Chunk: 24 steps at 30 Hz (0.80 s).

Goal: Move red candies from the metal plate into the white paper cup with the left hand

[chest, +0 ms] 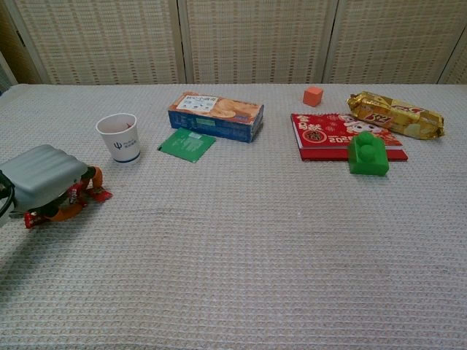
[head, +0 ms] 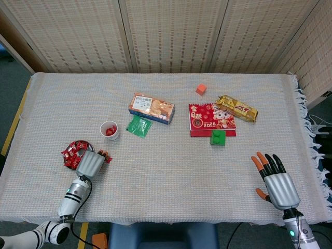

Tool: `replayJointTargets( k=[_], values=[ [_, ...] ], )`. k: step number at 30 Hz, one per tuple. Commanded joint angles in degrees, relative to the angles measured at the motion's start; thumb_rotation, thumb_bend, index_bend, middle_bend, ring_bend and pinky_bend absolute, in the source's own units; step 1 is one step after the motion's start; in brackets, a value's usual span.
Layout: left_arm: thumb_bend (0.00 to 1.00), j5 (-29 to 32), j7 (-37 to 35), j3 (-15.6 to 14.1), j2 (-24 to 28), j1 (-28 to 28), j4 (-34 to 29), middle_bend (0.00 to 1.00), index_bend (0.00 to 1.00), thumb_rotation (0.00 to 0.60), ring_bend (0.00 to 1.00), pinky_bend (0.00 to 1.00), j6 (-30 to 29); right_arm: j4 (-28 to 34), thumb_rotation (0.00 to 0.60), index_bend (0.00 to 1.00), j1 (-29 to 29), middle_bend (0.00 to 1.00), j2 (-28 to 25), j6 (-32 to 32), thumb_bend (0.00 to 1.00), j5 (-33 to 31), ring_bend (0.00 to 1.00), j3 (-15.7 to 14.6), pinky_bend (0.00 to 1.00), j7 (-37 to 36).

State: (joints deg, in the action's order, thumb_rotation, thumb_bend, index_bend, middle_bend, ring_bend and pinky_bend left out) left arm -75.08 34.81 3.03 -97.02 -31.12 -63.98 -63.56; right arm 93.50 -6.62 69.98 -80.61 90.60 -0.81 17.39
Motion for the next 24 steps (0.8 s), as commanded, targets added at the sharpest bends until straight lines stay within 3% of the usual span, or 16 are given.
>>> replayJointTargets(
  k=[1,15,24],
  values=[
    [0.39,-0.41,-0.67,-0.08,-0.07,0.09,0.21,0.45,0.40,0.600,0.87,1.00,-0.16,-0.01,0.600,0.00,-0.05,0.00,0.01,0.10,0.12,-0.12,0.00,0.05,0.02,0.03],
    [0.39,-1.31,-2.84,-0.18,0.53,0.70,0.10,0.57,0.51,0.600,0.87,1.00,-0.38,0.00,0.600,0.00,-0.20,0.00,0.25,0.51,0.12,-0.50,0.00,0.12,0.02,0.57],
    [0.39,-0.41,-4.85,0.63,2.62,0.99,-3.50,0.61,0.55,0.600,0.87,1.00,0.34,0.03,0.600,0.00,-0.18,0.00,0.21,0.45,0.12,-0.55,0.00,0.13,0.02,0.58]
  ],
)
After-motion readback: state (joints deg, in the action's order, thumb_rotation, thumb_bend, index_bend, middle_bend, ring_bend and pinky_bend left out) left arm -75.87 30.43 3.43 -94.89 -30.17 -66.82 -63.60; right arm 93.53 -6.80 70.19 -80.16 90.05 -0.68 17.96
